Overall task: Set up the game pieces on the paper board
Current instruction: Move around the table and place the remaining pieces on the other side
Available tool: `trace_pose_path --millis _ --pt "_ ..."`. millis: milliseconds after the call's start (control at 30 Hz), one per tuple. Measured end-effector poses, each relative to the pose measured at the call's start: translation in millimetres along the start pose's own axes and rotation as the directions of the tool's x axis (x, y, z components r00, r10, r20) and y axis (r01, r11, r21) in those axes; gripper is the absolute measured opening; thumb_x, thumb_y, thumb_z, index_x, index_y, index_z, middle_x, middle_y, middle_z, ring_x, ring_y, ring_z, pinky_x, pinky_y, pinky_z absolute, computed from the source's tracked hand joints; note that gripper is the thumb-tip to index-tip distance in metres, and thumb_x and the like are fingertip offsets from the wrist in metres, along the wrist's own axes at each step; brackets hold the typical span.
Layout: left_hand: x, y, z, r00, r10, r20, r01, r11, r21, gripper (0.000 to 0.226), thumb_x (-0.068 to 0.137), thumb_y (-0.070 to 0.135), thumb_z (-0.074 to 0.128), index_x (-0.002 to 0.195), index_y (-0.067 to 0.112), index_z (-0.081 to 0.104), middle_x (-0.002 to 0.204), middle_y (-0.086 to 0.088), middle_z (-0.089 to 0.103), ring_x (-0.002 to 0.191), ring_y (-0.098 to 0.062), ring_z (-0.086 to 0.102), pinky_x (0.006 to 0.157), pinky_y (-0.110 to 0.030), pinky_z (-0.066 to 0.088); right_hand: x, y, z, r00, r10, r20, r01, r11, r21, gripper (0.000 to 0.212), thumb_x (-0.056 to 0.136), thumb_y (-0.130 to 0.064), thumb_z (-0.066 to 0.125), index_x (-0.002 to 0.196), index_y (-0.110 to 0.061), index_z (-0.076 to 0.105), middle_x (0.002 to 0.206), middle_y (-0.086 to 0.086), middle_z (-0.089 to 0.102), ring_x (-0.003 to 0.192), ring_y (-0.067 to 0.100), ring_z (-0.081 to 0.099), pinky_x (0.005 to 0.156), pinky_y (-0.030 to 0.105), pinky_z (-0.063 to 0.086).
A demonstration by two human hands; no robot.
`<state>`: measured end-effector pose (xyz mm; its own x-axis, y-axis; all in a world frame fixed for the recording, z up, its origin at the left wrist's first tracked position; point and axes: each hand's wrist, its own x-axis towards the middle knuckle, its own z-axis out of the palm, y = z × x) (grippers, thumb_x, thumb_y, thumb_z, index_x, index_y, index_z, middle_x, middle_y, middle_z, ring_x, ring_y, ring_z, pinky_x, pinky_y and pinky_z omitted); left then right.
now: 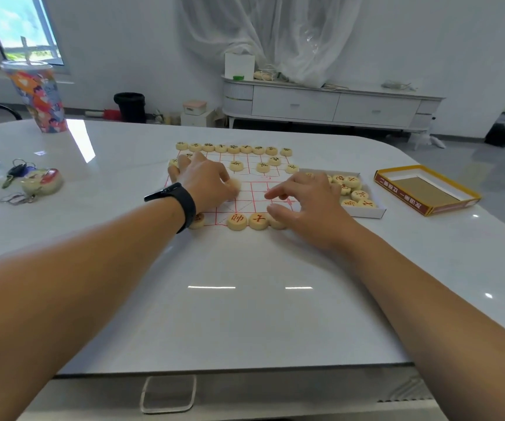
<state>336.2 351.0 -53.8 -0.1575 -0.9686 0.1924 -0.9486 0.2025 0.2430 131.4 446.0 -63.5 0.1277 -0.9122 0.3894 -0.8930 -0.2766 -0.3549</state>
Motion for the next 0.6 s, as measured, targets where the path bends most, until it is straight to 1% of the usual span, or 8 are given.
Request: trace_pose_path --millis 67,200,267,300,367,433,500,600 --pt "1 -1 1 0.998 -0.024 0.051 0.025 0.999 -0.02 0.046 0.084 0.068 0.063 0.12 0.04 0.067 0.132 -0.004 0.045 0.125 -0.033 0.032 0.103 -0.049 0.03 1 2 1 1.0 0.0 -0.009 0.001 1.0 0.016 0.024 0.095 -0.049 0.059 0.117 -0.043 0.067 0.113 -0.019 0.056 0.12 0.011 0.032 0.09 0.034 0.016" --pt "4 -6 1 0.995 -0.024 0.097 0.03 0.997 -0.069 0.046 0.082 0.07 0.065 0.117 0.04 0.067 0.136 -0.003 0.043 0.126 -0.032 0.03 0.09 -0.045 0.028 3 4 1 1.0 0.008 -0.022 -0.007 1.0 0.029 0.021 0.096 -0.045 0.06 0.115 -0.043 0.067 0.11 -0.019 0.055 0.118 0.01 0.032 0.088 0.033 0.016" --pt "3 -8 1 0.994 -0.024 0.102 0.032 0.997 -0.077 0.05 0.081 0.071 0.065 0.12 0.041 0.065 0.139 -0.004 0.043 0.128 -0.033 0.03 0.095 -0.047 0.029 3 7 1 0.999 0.024 -0.027 -0.023 0.999 0.033 0.02 0.096 -0.045 0.059 0.114 -0.043 0.067 0.109 -0.019 0.055 0.116 0.01 0.032 0.09 0.034 0.018" --pt "2 -9 0 0.997 -0.029 0.077 0.036 0.995 -0.094 0.052 0.081 0.072 0.063 0.122 0.041 0.063 0.14 -0.003 0.044 0.13 -0.033 0.03 0.097 -0.048 0.029 4 8 0 0.999 0.037 -0.036 -0.036 0.999 0.029 0.019 0.096 -0.045 0.059 0.114 -0.043 0.067 0.108 -0.019 0.055 0.115 0.011 0.032 0.09 0.036 0.02" --pt "-4 -8 -2 0.998 -0.032 -0.056 0.021 0.982 -0.19 0.047 0.086 0.067 0.059 0.124 0.039 0.063 0.14 -0.001 0.048 0.129 -0.03 0.033 0.096 -0.046 0.029 7 13 -1 0.995 0.076 -0.064 -0.077 0.997 -0.012 0.019 0.097 -0.044 0.057 0.114 -0.042 0.067 0.106 -0.019 0.057 0.113 0.013 0.035 0.09 0.038 0.024" --pt "-17 -5 -4 0.975 0.005 -0.223 -0.08 0.941 -0.329 0.033 0.093 0.053 0.056 0.12 0.036 0.065 0.135 0.003 0.055 0.125 -0.024 0.037 0.09 -0.039 0.027 11 20 -7 0.984 0.144 -0.109 -0.152 0.986 -0.062 0.021 0.098 -0.04 0.057 0.114 -0.039 0.07 0.105 -0.017 0.06 0.112 0.019 0.04 0.087 0.038 0.026" --pt "-35 -4 -6 0.929 0.105 -0.354 -0.254 0.878 -0.406 0.023 0.096 0.038 0.057 0.116 0.031 0.067 0.123 0.007 0.062 0.119 -0.017 0.04 0.089 -0.034 0.025 14 30 -16 0.964 0.212 -0.161 -0.226 0.971 -0.076 0.022 0.098 -0.035 0.056 0.113 -0.035 0.072 0.103 -0.013 0.063 0.11 0.022 0.046 0.086 0.037 0.025" --pt "-55 -6 -6 0.864 0.295 -0.408 -0.46 0.793 -0.4 0.019 0.097 0.029 0.06 0.114 0.029 0.069 0.109 0.012 0.066 0.113 -0.016 0.048 0.094 -0.037 0.032 10 48 -34 0.901 0.328 -0.286 -0.344 0.939 -0.007 0.018 0.094 -0.028 0.056 0.1 -0.033 0.072 0.089 -0.012 0.066 0.1 0.022 0.057 0.088 0.039 0.037"
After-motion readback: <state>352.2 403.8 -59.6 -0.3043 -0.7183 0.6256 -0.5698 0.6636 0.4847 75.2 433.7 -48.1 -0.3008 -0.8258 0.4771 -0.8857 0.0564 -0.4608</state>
